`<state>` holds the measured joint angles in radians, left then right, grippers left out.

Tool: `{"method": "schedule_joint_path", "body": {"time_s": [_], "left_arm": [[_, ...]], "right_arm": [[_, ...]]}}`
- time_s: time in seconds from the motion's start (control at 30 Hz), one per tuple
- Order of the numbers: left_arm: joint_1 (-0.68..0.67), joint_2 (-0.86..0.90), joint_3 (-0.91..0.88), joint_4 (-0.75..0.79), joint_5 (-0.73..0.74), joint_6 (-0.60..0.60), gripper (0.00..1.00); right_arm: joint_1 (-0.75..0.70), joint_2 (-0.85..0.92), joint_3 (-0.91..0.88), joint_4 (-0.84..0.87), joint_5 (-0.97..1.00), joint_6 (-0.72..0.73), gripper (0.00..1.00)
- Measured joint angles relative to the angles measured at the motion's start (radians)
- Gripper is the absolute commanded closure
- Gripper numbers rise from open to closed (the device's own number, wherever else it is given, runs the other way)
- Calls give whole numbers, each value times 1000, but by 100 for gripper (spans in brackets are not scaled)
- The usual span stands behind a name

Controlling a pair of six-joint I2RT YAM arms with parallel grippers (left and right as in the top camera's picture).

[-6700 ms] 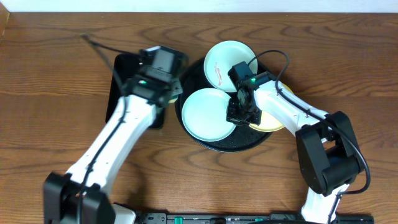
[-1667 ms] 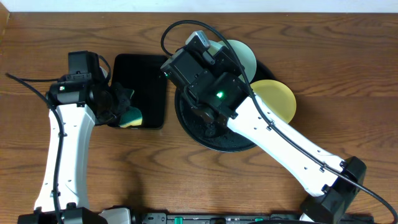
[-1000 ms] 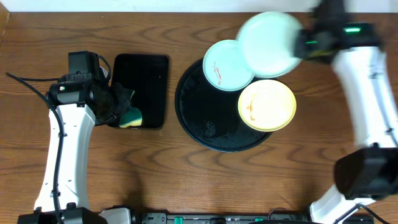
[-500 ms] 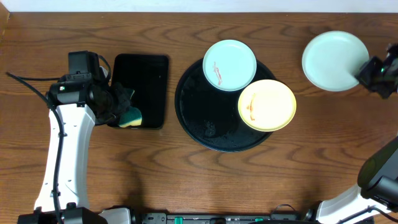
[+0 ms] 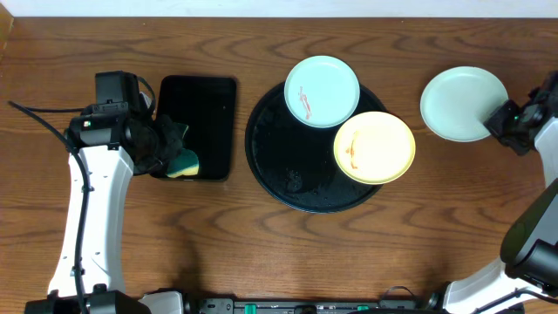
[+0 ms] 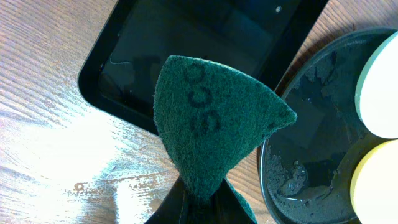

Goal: Clean dirty plates on tray and stack at the side
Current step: 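Lift the pale green plate with the right gripper and place it at the right side, then release the plate and reach the right gripper to the next pale green plate's rim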

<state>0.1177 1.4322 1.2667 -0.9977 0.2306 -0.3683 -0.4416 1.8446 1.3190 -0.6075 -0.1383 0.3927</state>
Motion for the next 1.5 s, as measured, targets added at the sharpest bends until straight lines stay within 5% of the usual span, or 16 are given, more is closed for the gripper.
{"method": "schedule_joint_path", "body": {"time_s": [0.13, 0.47, 0.67, 1.0, 1.5], "left_arm": [[0, 0, 0, 1, 0, 0, 92], [0, 0, 0, 3, 0, 0, 92], [0, 0, 0, 3, 0, 0, 92], [0, 0, 0, 3, 0, 0, 92], [0, 0, -68, 66, 0, 0, 92]], "right_arm": [[35, 0, 0, 19, 0, -8, 29], [115, 2, 230, -270, -94, -106, 23], [283, 2, 460, -360, -198, -201, 2], [657, 64, 496, -257, -37, -225, 1], [761, 426, 496, 45, 298, -219, 5]]}}
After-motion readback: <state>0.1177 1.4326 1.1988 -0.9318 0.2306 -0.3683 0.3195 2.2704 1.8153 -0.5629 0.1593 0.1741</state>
